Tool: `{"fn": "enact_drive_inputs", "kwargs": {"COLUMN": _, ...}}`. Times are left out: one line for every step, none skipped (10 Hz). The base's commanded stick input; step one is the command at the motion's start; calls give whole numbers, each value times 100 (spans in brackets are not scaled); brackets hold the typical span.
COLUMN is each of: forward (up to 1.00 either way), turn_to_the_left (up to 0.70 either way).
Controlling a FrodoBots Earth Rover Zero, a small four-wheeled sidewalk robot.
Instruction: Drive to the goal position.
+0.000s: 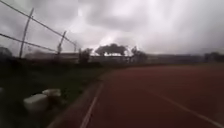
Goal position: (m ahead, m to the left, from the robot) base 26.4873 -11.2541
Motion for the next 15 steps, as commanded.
{"fn": "enact_drive_inputs", "kwargs": {"forward": 70, "turn_to_the_left": 0}}
{"fn": "enact_drive_inputs", "kwargs": {"forward": 70, "turn_to_the_left": 0}}
{"fn": "enact_drive_inputs", "kwargs": {"forward": 70, "turn_to_the_left": 0}}
{"fn": "enact_drive_inputs", "kwargs": {"forward": 70, "turn_to_the_left": 0}}
{"fn": "enact_drive_inputs", "kwargs": {"forward": 70, "turn_to_the_left": 0}}
{"fn": "enact_drive_inputs", "kwargs": {"forward": 70, "turn_to_the_left": 0}}
{"fn": "enact_drive_inputs", "kwargs": {"forward": 70, "turn_to_the_left": 0}}
{"fn": "enact_drive_inputs", "kwargs": {"forward": 70, "turn_to_the_left": 0}}
{"fn": "enact_drive_inputs", "kwargs": {"forward": 70, "turn_to_the_left": 0}}
{"fn": "enact_drive_inputs", "kwargs": {"forward": 70, "turn_to_the_left": 0}}
{"fn": "enact_drive_inputs", "kwargs": {"forward": 70, "turn_to_the_left": 0}}
{"fn": "enact_drive_inputs", "kwargs": {"forward": 70, "turn_to_the_left": 0}}
{"fn": "enact_drive_inputs", "kwargs": {"forward": 70, "turn_to_the_left": 0}}
{"fn": "enact_drive_inputs", "kwargs": {"forward": 70, "turn_to_the_left": 0}}
{"fn": "enact_drive_inputs", "kwargs": {"forward": 70, "turn_to_the_left": 0}}
